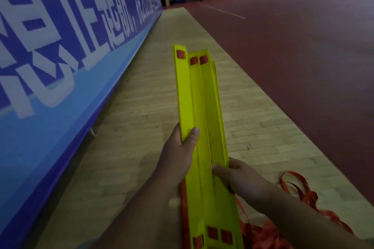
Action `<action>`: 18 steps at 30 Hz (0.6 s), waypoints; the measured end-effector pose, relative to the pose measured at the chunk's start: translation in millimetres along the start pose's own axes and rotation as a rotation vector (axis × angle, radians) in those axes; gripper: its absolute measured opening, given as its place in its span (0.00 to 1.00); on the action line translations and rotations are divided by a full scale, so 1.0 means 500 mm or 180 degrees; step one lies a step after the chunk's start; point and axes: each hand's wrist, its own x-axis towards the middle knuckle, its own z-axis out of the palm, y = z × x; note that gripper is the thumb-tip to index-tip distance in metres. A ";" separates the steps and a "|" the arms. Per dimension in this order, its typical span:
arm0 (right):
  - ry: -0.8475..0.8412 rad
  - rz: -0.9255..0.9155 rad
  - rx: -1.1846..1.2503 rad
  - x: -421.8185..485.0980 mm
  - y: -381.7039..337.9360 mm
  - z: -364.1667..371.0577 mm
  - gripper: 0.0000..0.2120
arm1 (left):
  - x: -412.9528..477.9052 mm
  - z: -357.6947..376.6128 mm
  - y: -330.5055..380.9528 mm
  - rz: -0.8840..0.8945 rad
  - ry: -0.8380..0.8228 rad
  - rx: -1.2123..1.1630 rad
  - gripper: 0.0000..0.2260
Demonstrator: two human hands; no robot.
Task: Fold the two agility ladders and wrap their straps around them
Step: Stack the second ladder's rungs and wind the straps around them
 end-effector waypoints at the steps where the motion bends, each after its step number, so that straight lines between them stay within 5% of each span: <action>1: 0.0018 0.0005 0.0071 0.004 0.002 -0.001 0.14 | 0.000 -0.004 0.000 0.0011 0.0001 -0.0023 0.11; 10: -0.0014 -0.0076 0.0511 0.026 0.036 -0.002 0.24 | 0.000 -0.014 0.007 -0.0099 0.0019 -0.0154 0.09; 18: 0.0172 -0.0098 0.0393 0.029 0.037 0.004 0.25 | -0.003 -0.011 0.008 -0.0098 -0.0013 -0.0203 0.20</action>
